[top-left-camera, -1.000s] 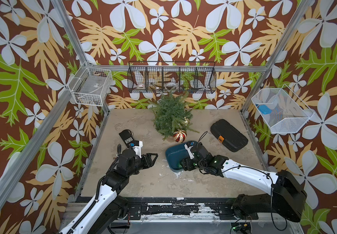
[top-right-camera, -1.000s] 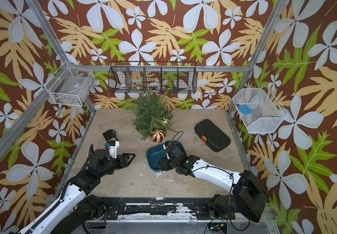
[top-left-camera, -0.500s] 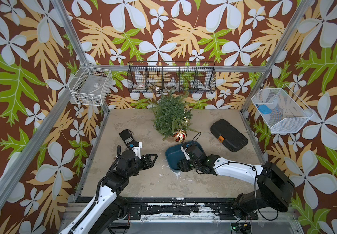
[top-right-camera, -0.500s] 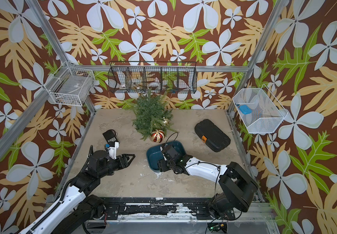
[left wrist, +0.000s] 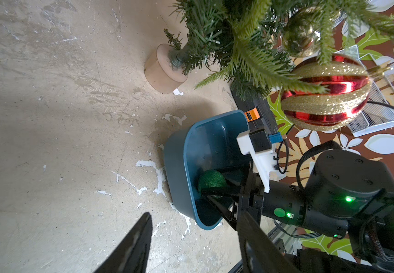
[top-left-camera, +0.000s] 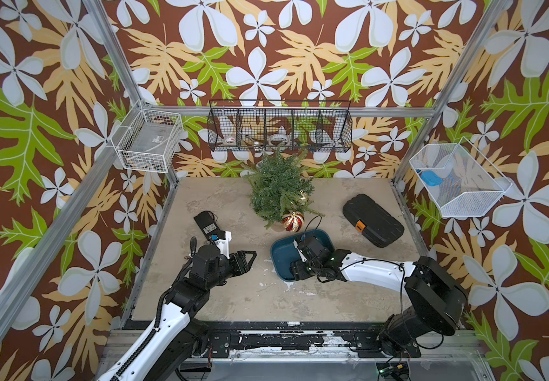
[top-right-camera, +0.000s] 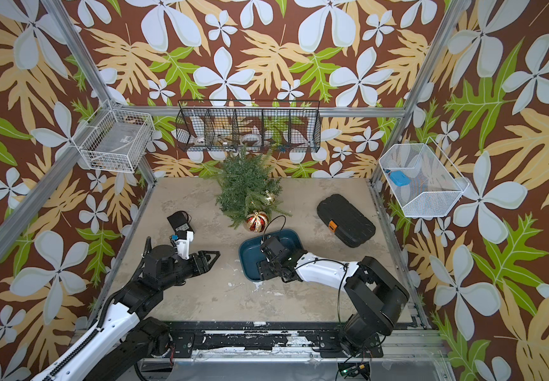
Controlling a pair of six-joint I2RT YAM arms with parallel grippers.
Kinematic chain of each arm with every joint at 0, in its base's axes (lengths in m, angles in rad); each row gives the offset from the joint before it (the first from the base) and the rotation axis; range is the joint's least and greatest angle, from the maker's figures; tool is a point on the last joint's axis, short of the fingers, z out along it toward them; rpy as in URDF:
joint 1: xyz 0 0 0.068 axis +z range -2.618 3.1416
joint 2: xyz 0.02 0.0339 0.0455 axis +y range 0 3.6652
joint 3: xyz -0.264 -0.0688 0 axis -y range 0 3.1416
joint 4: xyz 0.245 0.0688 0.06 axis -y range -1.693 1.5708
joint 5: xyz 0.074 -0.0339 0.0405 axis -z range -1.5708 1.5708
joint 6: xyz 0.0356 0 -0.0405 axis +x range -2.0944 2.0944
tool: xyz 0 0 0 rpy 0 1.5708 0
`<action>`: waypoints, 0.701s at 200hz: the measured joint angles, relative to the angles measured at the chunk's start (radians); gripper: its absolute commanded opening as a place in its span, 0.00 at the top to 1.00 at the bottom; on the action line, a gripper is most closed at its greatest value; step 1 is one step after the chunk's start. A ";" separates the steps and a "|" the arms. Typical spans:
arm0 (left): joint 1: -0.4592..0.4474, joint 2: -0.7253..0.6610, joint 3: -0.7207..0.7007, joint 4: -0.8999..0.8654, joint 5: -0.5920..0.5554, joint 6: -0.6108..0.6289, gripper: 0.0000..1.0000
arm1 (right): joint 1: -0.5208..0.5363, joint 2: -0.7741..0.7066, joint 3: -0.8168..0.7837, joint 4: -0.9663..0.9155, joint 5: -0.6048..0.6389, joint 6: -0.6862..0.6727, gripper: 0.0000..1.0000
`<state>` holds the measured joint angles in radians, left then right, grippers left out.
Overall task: Decorate the small christmas tree with ornaments
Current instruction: Pick up an ornament from the container.
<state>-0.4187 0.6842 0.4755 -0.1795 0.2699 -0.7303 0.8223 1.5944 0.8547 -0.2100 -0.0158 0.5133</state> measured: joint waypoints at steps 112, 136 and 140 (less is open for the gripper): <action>0.000 0.017 0.014 0.000 0.000 0.000 0.40 | -0.034 -0.102 -0.005 -0.008 -0.008 -0.010 0.37; 0.000 0.029 0.022 0.002 0.000 0.000 0.40 | -0.066 -0.166 -0.025 0.000 -0.009 -0.009 0.38; 0.000 0.030 0.023 0.003 0.000 0.000 0.40 | -0.071 -0.175 -0.029 0.001 -0.008 -0.009 0.38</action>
<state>-0.4187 0.7143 0.4980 -0.1764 0.2703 -0.7303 0.7513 1.4189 0.8253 -0.2089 -0.0242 0.5045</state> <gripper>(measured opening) 0.597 0.624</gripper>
